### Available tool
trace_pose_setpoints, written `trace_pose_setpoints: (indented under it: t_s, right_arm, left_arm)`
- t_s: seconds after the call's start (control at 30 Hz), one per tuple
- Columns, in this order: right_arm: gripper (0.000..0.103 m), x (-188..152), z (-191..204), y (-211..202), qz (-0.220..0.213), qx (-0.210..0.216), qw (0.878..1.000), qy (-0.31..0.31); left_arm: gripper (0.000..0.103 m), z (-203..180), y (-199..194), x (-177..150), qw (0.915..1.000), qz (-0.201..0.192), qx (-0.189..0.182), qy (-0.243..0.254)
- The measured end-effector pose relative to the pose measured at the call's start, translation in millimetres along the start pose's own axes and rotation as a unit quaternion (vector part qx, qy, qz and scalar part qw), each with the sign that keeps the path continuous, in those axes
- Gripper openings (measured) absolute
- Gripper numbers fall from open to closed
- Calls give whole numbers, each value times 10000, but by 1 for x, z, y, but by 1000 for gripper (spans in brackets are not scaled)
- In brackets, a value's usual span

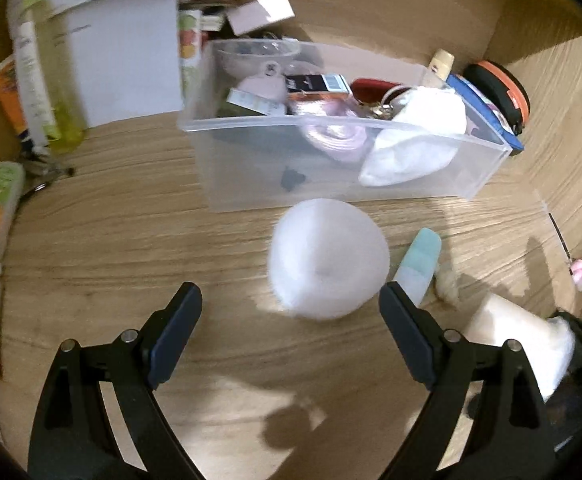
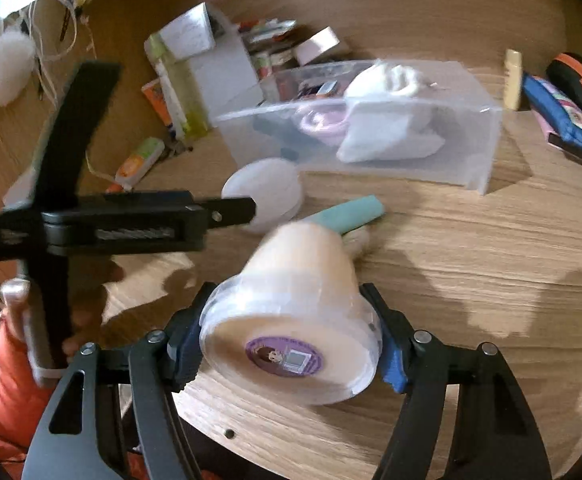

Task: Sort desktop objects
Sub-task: 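Grasp the beige purple-labelled jar with the right tool while the left grasps the white round container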

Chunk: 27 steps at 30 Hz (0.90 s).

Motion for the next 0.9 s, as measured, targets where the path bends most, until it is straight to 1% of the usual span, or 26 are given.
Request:
trace_pose_setpoints:
  t_s: [0.1, 0.17, 0.4, 0.53, 0.67, 0.73, 0.9]
  right_arm:
    - [67, 6, -9, -12, -162, -36, 9998, 55]
    - [66, 11, -14, -17, -222, -71, 9997, 67]
    - [65, 23, -37, -16, -203, -152, 9993, 292]
    - [65, 32, -47, -22, -315, -182, 9986, 373]
    - [65, 48, -54, -29, -466, -254, 9979, 369]
    - [65, 58, -58, -32, -539, -256, 9975, 389]
    - [65, 85, -60, -40, -731, -269, 9964, 333]
  left_arm:
    - [90, -5, 9, 6, 9999, 80, 87, 70]
    - [86, -8, 14, 9, 9997, 142, 131, 118]
    - [65, -13, 21, 18, 9988, 143, 422, 225]
    - [65, -9, 21, 17, 9985, 83, 492, 211]
    - [65, -5, 17, 15, 9987, 28, 497, 144]
    - [65, -2, 13, 14, 9986, -48, 507, 154]
    - [65, 4, -7, 17, 9970, -332, 690, 106]
Point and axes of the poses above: each gripper's, at about its wrist camera, not at the fingertips, and y roughly the way its jaws point, z to its left, x to its top, the point moved 1 cm from there along y, roughly the way its jaws point, and after that the axes turned 13 degrees about y, right-handed, at the moved point
